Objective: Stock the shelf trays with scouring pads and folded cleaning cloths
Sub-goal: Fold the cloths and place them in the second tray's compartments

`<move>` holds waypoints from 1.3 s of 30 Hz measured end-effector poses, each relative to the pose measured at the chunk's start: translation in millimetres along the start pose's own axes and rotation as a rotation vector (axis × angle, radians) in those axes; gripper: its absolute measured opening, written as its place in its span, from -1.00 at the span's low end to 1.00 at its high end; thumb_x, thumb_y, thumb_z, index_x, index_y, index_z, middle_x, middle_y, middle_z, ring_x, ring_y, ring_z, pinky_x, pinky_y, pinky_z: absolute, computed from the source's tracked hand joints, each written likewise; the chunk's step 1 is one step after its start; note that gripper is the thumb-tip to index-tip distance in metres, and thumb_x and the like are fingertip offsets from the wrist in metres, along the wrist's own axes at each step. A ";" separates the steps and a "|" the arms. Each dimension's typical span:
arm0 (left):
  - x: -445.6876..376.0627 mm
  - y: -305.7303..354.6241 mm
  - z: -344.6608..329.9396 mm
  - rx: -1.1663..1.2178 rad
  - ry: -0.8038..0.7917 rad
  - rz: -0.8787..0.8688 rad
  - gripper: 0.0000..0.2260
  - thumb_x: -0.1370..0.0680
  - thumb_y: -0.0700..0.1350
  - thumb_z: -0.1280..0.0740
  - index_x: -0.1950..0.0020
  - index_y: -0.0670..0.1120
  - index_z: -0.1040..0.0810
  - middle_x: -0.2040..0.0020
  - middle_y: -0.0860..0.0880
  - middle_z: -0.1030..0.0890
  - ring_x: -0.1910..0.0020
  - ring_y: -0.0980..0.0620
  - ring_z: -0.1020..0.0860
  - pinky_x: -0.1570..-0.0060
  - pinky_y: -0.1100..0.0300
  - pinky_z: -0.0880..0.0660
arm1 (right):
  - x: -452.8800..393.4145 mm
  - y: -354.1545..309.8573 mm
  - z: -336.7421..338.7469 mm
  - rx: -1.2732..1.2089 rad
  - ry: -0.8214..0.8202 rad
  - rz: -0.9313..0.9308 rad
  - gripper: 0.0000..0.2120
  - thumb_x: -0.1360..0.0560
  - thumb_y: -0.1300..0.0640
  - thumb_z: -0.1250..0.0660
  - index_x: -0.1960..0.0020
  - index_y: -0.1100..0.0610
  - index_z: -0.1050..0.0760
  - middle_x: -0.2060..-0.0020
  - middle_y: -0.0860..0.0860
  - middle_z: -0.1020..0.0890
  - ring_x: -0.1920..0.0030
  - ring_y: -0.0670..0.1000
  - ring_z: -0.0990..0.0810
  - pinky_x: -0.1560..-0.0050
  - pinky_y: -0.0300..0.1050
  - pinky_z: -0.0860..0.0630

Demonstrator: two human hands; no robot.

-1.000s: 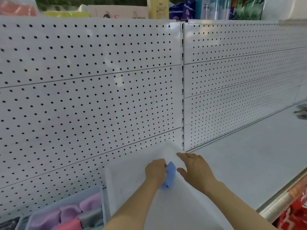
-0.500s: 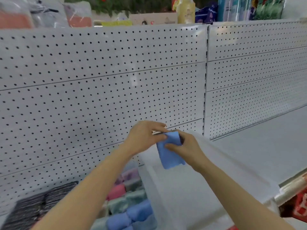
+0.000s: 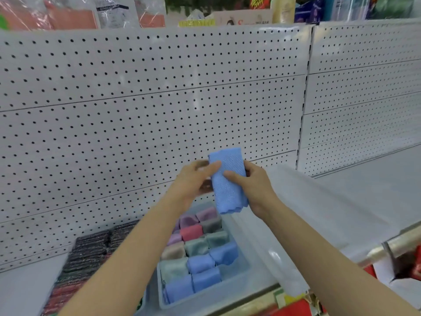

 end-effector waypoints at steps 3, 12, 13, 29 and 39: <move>16.2 -28.7 -3.6 0.032 0.054 0.005 -0.55 -0.51 -0.17 -0.44 -0.36 0.01 -0.42 0.01 -0.16 -0.70 0.07 -0.12 -0.70 0.06 0.03 -0.64 | 1.6 6.7 -7.0 -0.027 0.069 -0.052 -0.72 -0.44 0.20 -0.46 -0.12 0.21 -0.53 -0.02 0.16 -0.66 0.04 0.16 -0.68 0.01 0.15 -0.63; 35.3 -55.1 17.0 -0.258 0.154 -0.130 -0.51 -0.42 -0.25 -0.52 -0.32 0.01 -0.55 -0.11 0.01 -0.66 -0.03 0.07 -0.65 -0.04 0.14 -0.61 | 20.2 28.1 -8.0 0.324 -0.237 -0.021 -0.43 -0.36 0.37 -0.46 -0.33 0.09 -0.47 -0.17 0.05 -0.59 -0.13 0.01 -0.60 -0.11 -0.11 -0.59; 34.8 -57.7 19.9 -0.466 0.187 -0.157 -0.52 -0.40 -0.19 -0.53 -0.29 0.07 -0.57 -0.06 0.05 -0.66 0.02 0.10 -0.64 -0.03 0.13 -0.60 | 21.1 28.2 -7.2 0.423 -0.224 0.016 -0.50 -0.36 0.35 -0.46 -0.27 0.09 -0.53 -0.12 0.02 -0.60 -0.10 -0.02 -0.61 -0.06 -0.18 -0.58; 62.6 -177.2 4.7 -0.631 0.035 0.049 -0.67 -0.29 -0.03 -0.60 0.02 0.06 -0.60 0.18 0.11 -0.66 0.21 0.14 -0.60 0.19 0.20 -0.49 | 54.2 107.2 -11.7 1.434 -0.596 0.177 -0.90 -0.32 0.12 -0.39 0.18 0.08 -0.52 0.28 0.06 -0.59 0.20 0.13 -0.52 0.28 -0.13 -0.28; 57.5 -189.8 -4.4 -0.658 -0.010 0.101 -0.67 -0.32 0.04 -0.59 -0.05 0.10 -0.67 0.15 0.08 -0.69 0.17 0.09 -0.62 0.15 0.14 -0.51 | 54.2 119.8 -15.7 1.642 -0.682 0.204 -0.81 -0.44 0.10 -0.35 -0.05 0.03 -0.55 0.04 0.07 -0.63 -0.04 0.11 -0.57 0.04 -0.12 -0.30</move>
Point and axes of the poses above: each hand's wrist, its own x-axis away from the middle knuckle, its own z-axis out of the back of the hand, y = z × x, the point moved 4 cm from there along -x, towards the middle knuckle
